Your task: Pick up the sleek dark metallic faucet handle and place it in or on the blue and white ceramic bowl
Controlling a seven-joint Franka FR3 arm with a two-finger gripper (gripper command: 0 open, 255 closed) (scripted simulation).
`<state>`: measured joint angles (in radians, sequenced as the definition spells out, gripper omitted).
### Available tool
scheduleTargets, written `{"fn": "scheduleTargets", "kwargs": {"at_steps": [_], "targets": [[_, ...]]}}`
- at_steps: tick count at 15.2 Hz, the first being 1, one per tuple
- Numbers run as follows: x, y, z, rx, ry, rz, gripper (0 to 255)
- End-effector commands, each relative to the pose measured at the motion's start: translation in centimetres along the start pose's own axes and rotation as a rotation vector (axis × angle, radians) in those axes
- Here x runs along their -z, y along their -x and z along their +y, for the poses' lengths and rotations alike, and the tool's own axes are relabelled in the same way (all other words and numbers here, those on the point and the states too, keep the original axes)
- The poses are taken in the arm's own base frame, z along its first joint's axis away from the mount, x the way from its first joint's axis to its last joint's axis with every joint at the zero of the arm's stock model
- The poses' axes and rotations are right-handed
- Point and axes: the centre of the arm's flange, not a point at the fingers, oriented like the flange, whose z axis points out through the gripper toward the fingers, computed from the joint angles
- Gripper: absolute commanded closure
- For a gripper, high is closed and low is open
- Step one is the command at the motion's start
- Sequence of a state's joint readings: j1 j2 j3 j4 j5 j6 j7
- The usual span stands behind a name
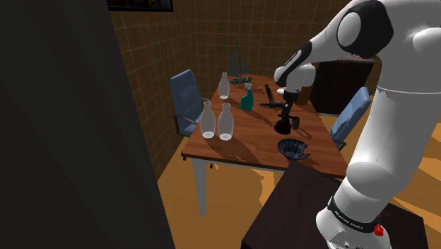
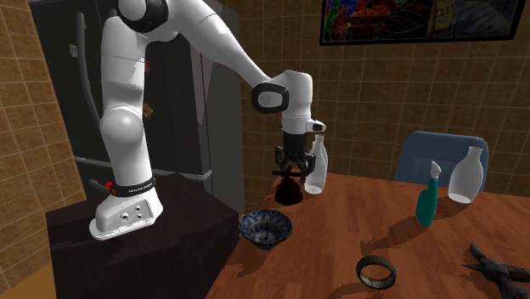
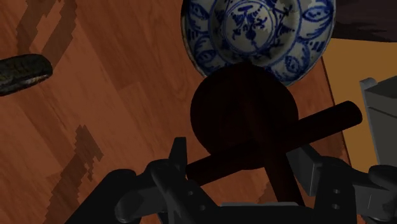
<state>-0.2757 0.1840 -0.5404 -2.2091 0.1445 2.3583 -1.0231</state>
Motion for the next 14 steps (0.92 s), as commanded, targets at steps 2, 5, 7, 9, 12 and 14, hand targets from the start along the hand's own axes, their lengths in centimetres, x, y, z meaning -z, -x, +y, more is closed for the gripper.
{"fn": "scheduleTargets", "kwargs": {"at_steps": [2,5,7,9,12,14], "targets": [[0.6,3.7,-1.7,0.002,0.0,0.001,255],[1.3,8.0,-3.3,0.002,0.0,0.001,255],[0.3,8.0,-3.3,0.002,0.0,0.001,255],[-0.8,8.0,-3.3,0.002,0.0,0.001,255],[-2.4,8.0,-3.3,0.002,0.0,0.001,255],[-3.4,8.0,-3.3,0.002,0.0,0.001,255]]}}
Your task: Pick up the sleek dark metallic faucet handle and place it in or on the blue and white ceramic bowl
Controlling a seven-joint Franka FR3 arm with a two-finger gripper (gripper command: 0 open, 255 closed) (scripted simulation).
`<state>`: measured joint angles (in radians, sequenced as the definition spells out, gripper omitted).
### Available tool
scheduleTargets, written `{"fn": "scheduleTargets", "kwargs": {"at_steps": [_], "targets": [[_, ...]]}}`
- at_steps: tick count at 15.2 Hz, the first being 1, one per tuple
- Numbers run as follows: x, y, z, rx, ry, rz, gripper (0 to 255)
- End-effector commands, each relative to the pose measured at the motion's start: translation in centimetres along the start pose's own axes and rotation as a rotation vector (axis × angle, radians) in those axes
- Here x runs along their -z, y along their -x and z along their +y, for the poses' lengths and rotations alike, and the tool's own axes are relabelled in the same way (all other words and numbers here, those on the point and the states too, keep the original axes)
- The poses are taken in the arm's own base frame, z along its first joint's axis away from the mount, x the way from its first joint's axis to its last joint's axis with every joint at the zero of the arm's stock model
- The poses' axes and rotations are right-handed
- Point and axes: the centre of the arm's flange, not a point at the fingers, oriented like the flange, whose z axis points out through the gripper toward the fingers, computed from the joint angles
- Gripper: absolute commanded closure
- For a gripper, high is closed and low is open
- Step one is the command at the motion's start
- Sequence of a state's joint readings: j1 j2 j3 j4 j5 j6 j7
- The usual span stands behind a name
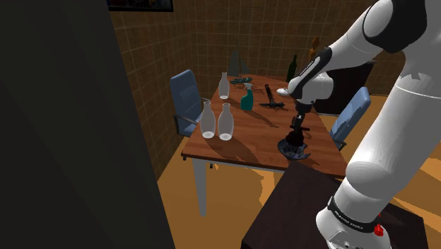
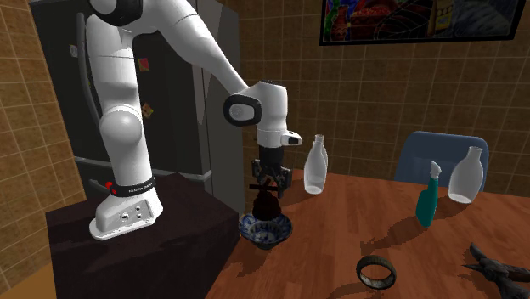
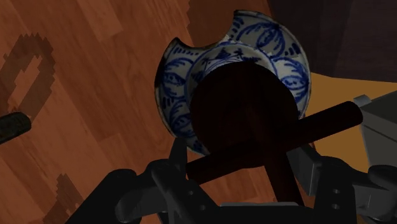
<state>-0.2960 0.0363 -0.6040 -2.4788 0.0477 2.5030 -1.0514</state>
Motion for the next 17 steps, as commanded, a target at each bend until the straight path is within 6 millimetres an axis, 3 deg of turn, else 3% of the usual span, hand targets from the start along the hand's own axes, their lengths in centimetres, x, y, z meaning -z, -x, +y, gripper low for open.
{"fn": "scheduleTargets", "kwargs": {"at_steps": [1,9,17], "targets": [[-1.0,0.0,0.0,0.0,0.001,0.001,255],[-5.1,0.0,0.1,0.0,0.001,0.001,255],[-5.1,0.0,0.1,0.0,0.001,0.001,255]]}}
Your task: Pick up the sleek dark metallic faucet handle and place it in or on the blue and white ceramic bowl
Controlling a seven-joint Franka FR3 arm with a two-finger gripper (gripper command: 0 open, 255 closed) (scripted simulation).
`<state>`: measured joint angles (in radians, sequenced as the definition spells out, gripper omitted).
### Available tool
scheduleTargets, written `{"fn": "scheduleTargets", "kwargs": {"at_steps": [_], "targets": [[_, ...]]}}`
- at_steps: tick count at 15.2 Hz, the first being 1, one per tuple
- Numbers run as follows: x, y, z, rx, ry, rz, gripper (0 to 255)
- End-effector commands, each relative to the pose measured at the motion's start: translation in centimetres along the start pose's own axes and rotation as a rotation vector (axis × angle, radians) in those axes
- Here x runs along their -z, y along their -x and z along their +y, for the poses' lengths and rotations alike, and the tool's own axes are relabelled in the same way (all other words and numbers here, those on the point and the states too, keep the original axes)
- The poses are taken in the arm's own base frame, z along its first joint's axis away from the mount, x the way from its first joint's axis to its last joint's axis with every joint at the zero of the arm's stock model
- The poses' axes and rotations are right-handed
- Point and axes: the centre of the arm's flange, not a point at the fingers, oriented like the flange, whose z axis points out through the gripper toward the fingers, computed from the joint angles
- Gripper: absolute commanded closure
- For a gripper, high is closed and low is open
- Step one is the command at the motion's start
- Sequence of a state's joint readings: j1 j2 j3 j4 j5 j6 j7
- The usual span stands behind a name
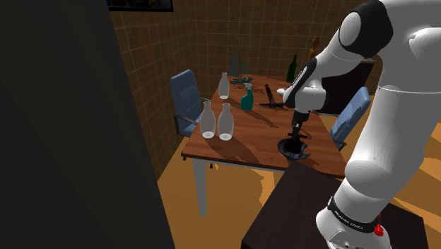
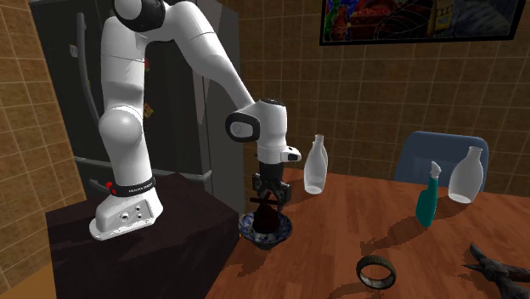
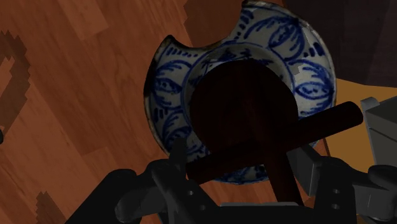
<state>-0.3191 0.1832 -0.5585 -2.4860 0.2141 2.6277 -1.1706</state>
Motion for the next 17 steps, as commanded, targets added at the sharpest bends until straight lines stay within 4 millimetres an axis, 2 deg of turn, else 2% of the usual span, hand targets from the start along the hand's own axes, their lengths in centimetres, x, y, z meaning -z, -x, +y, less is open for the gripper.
{"fn": "scheduleTargets", "kwargs": {"at_steps": [1,6,10,17], "targets": [[0.0,0.0,0.0,0.0,0.0,0.0,0],[0.0,0.0,0.0,0.0,0.0,0.0,0],[5.0,0.0,0.0,0.0,0.0,0.0,0],[5.0,0.0,0.0,0.0,0.0,0.0,0]]}}
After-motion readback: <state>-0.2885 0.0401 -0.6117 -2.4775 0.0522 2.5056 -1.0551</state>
